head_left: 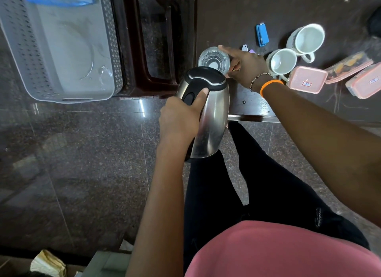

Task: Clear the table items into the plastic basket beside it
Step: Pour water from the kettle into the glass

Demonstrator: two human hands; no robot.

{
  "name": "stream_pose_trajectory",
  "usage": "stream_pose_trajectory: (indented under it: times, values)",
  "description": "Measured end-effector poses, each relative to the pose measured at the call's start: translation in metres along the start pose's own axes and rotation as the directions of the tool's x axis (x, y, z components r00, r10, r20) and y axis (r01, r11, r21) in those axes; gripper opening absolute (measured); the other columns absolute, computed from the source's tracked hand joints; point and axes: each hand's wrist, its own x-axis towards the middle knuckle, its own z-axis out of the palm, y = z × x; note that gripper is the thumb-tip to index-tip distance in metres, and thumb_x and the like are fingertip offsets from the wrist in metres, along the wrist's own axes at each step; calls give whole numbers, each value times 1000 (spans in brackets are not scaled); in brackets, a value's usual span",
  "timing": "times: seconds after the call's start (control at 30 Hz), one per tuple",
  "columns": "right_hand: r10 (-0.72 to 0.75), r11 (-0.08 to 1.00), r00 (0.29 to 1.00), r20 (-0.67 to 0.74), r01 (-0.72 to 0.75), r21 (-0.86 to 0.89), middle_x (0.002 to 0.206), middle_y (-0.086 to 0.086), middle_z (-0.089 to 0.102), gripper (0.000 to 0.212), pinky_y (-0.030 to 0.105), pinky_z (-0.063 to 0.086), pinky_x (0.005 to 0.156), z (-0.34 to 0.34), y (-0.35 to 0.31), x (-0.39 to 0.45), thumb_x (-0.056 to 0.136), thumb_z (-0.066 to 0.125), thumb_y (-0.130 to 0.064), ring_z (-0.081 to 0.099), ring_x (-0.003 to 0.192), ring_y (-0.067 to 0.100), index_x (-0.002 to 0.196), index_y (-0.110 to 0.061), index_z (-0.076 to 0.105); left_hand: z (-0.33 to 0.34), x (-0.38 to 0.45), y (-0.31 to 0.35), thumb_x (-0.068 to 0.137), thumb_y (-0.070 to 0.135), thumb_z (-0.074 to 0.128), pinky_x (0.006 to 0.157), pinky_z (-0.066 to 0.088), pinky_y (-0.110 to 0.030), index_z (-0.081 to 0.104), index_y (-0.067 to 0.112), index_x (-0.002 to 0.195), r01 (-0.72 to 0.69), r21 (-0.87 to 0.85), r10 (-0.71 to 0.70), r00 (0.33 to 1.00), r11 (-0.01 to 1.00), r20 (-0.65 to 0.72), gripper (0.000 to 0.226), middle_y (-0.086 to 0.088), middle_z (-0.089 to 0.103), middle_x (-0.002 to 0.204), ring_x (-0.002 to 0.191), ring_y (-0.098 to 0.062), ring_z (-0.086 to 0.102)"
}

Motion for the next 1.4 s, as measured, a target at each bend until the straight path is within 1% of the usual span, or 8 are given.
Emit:
stream_pose_trajectory:
  times: [0.17,0.37,0.5,0.6,0.73,0.87,1.2,1.4]
  values:
    - [18,999,1000,-1,-18,-28,91,-4,73,69,36,40,100,3,0,-1,79,62,-20,65,94,19,137,-45,33,2,-1,-9,69,67,58,74,58,-49,65,-3,82,-38,-35,38,999,999,-17,72,-15,70,76,72,-34,67]
    - [20,998,1000,-19,-21,-51,87,-3,73,66,36,43,96,4,-1,-2,82,56,-18,65,95,18,137,-45,32,10,-6,-39,54,80,54,60,52,-41,61,-5,69,-76,-95,70,995,992,-65,87,-3,52,50,49,-19,52]
    - [35,998,999,-14,-36,-60,91,-6,73,66,34,38,99,2,-4,-2,82,57,-19,64,99,17,136,-47,32,16,-10,-57,52,77,59,50,38,-30,43,16,48,-78,-173,62,993,982,-99,63,5,43,47,45,-13,41]
    - [35,996,999,-18,-37,-87,102,-6,72,66,36,38,100,0,-8,-4,81,57,-20,61,107,20,136,-46,33,13,-11,-70,54,70,65,52,33,-34,29,21,46,-91,-289,66,993,953,-95,61,-4,37,52,51,-17,36]
    - [41,995,999,-13,-42,-95,100,-2,71,65,40,36,101,-4,-15,-7,81,60,-21,59,110,24,136,-43,34,5,-13,-79,53,69,65,48,30,-28,32,25,41,-147,-302,121,987,942,-106,57,12,31,42,45,-10,30]
    - [45,989,999,-19,-47,-141,108,2,69,66,42,36,103,-6,-21,-9,80,63,-21,58,111,28,137,-40,35,-3,-13,-83,53,66,67,44,30,-22,40,28,40,-209,-303,181,976,930,-118,49,13,33,36,40,-2,29]
    - [58,959,998,-13,-59,-278,135,15,41,74,57,33,103,-2,-38,-22,81,63,-20,45,122,35,143,-30,24,-39,-19,-77,52,40,83,52,47,-26,66,22,59,-235,-518,158,969,822,-189,25,11,52,49,50,-6,50]
    - [9,893,1000,-16,-15,-450,142,17,32,78,58,28,104,9,-51,-30,79,66,-29,39,125,38,144,-22,23,-75,-35,-86,69,-3,74,42,42,-8,61,14,51,-368,-705,131,920,606,-368,28,15,57,42,39,4,52]
